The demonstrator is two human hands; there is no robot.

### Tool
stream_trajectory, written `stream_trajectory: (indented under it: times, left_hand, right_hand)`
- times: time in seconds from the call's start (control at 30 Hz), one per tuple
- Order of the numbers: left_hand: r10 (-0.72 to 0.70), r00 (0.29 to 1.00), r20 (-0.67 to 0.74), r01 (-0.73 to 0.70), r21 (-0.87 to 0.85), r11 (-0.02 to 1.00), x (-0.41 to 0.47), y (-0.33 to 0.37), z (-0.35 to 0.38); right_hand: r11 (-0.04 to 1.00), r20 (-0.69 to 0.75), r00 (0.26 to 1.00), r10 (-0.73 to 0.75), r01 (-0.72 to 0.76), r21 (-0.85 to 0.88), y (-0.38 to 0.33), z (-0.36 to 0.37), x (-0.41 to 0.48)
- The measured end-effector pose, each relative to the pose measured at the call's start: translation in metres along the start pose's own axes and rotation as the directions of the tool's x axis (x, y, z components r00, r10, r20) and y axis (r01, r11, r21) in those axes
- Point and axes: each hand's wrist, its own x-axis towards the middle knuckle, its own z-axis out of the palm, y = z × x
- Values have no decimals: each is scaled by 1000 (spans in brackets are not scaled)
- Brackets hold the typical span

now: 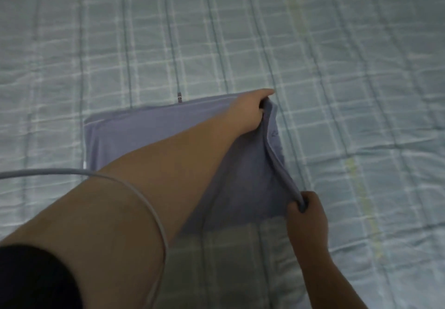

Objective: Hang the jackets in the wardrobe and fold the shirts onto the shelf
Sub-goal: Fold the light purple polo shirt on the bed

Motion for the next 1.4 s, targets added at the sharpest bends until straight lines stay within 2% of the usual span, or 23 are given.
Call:
stream_trajectory:
  times: [0.13, 0.27, 0.5, 0.57, 0.67, 0.8, 0.9, 0.97, 1.1, 1.2, 1.3, 1.4]
  left_hand:
    - [62, 995, 84, -78, 197, 977, 16, 1, 12]
    - [3, 988, 157, -68, 408, 911, 29, 9, 6]
    - [2, 913, 407, -220, 488, 845, 39, 13, -1]
    - [-6, 910, 414, -217, 490, 844, 41, 12, 0]
    - [-4, 908, 419, -212, 466, 859, 36, 8, 0]
    - [92, 890, 448, -310, 443, 841, 23, 0, 2]
    - [126, 932, 339, -255, 366, 895, 12, -5, -6]
    - [148, 956, 252, -216, 272, 938, -1, -11, -28]
    - [172, 956, 237, -217, 177, 960, -39, -35, -102]
    - [110, 969, 223, -139, 123, 983, -81, -54, -172]
    - [28, 980, 197, -21, -39, 999, -129, -83, -234]
    - [-90, 983, 157, 107, -104, 989, -171, -133, -272]
  right_hand:
    - [996, 68, 994, 84, -86, 29, 12, -7, 19]
    - [995, 133, 988, 84, -90, 35, 20, -9, 31]
    - [999, 111, 993, 44, -46, 15, 15, -7, 25]
    - [1000, 84, 996, 21, -21, 6, 15, -5, 22]
    - [1000, 46, 999, -10, 10, 9, 14, -1, 12]
    - [998, 8, 998, -64, 64, 10, 6, 7, -14]
    - [993, -35, 992, -118, 118, -12, -2, 16, -34]
    - [986, -68, 983, -170, 169, -16, -11, 23, -50]
    - [961, -66, 958, -277, 275, -38, -33, 49, -93]
    - [900, -33, 902, -430, 427, -84, -55, 77, -132]
    - [807, 6, 815, -580, 575, -134, -77, 112, -173]
    - [704, 69, 720, -691, 691, -162, -91, 160, -208]
